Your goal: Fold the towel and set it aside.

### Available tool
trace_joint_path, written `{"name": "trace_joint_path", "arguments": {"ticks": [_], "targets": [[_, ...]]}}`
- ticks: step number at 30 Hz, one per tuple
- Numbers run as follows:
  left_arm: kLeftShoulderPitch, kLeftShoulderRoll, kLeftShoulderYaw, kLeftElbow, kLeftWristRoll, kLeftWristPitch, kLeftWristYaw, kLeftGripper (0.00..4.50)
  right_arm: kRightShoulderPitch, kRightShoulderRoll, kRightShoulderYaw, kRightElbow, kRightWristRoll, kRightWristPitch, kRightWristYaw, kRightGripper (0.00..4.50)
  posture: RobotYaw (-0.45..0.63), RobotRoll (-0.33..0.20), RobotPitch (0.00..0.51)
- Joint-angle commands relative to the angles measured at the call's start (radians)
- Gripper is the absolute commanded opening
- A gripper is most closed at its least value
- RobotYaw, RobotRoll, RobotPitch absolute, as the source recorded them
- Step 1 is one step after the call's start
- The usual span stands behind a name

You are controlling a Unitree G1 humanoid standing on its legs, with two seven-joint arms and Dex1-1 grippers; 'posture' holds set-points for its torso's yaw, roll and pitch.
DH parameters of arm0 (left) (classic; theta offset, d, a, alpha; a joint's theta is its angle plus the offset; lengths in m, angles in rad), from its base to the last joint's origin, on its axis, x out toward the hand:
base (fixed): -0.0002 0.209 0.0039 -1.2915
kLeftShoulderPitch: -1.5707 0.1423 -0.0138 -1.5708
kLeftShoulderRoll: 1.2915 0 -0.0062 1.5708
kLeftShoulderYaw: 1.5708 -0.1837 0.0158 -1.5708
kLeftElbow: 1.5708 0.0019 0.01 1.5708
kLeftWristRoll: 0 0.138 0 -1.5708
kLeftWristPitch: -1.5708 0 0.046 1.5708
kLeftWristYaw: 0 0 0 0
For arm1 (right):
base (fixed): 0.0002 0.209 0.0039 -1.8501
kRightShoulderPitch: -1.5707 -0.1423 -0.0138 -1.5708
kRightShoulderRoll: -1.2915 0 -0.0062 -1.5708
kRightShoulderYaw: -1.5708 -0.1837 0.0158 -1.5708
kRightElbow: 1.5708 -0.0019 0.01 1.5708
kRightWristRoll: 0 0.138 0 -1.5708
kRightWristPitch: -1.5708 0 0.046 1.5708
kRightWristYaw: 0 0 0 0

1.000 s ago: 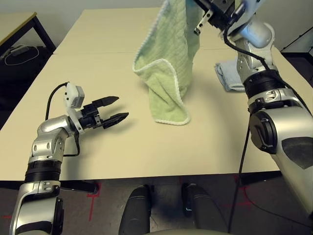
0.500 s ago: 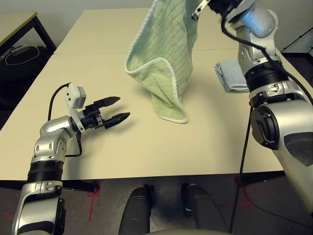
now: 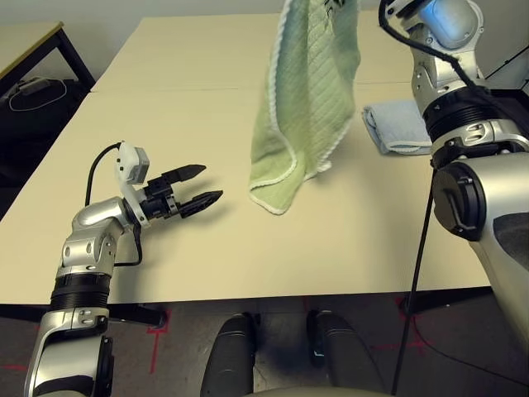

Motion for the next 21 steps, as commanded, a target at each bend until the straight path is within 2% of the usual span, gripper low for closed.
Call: {"name": "trace_joint_path", "arguments": {"ticks": [1, 6, 11, 17, 21], "targets": [[0.013, -0.011, -0.018, -0.022, 0.001, 0.015, 0.013, 4.5, -0.022, 0.017, -0.004, -0.024, 0.021, -0.032, 0.015, 0.02, 0.11, 0.0, 0.126], [-0.006, -0.024, -0.039, -0.032, 0.014, 0.031, 0.04, 4.5, -0.017, 0.056, 0.007, -0.03, 0.031, -0.016, 0.049, 0.02, 0.12, 0.0, 0.129], [-0.046, -0.027, -0.065, -0.062, 0.022, 0.083, 0.094, 4.5, 0.015, 0.104, 0.01, -0.059, 0.075, 0.04, 0.149, 0.02, 0.13, 0.0, 0.128], [-0.062, -0.03, -0.082, -0.078, 0.022, 0.099, 0.111, 4.5, -0.026, 0.14, -0.046, -0.029, 0.111, 0.164, 0.04, 0.02, 0.13, 0.0, 0.126], [-0.064, -0.033, -0.09, -0.078, 0.022, 0.092, 0.116, 4.5, -0.064, 0.176, -0.137, -0.02, 0.217, 0.316, -0.021, 0.02, 0.14, 0.0, 0.124]]}}
